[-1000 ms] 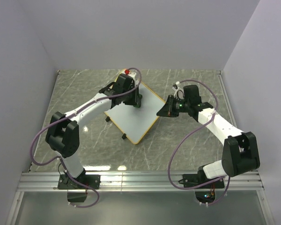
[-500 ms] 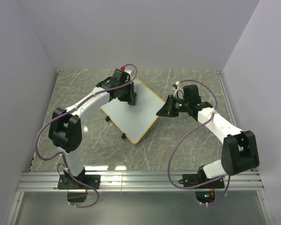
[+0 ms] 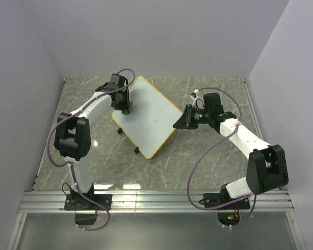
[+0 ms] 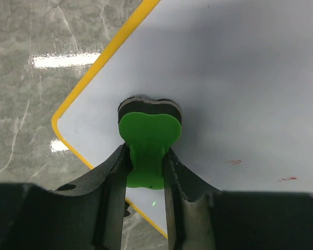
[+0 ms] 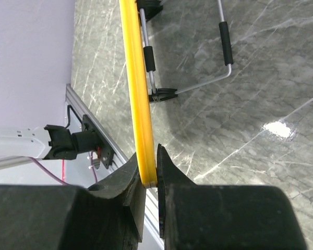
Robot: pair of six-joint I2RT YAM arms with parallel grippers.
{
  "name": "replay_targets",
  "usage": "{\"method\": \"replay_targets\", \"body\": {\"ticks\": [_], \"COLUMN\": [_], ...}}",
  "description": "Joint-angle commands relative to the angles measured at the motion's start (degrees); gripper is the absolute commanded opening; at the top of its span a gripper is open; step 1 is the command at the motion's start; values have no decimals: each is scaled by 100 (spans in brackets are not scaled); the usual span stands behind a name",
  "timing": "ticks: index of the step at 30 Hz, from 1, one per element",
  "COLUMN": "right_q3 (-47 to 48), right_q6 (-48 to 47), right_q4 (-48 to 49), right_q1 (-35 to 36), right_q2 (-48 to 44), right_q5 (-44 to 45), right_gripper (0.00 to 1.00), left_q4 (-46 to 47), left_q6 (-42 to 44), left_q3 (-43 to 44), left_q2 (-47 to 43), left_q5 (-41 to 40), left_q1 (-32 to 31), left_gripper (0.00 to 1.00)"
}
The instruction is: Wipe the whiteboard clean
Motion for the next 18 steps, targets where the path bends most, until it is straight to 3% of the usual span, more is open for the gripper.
{"method": "replay_targets", "body": {"ticks": [1,13,18], "right_q3": [154,189,215], "right_q6": [-514,-619,-637], "right_q4": [-246,-211,-194], "right_q1": [174,219,210], "right_q2": [218,394,438], "right_q5": [66,-30,-48], "right_gripper": [0,0,0], "left_q4": [234,-292,-284], "left_q6": [68,244,148], "left_q3": [100,1303,1182], "left_q2": [323,499,446], "left_q5": [326,545,642], "left_q1": [-324,-1220,-1458], "left_gripper": [0,0,0]}}
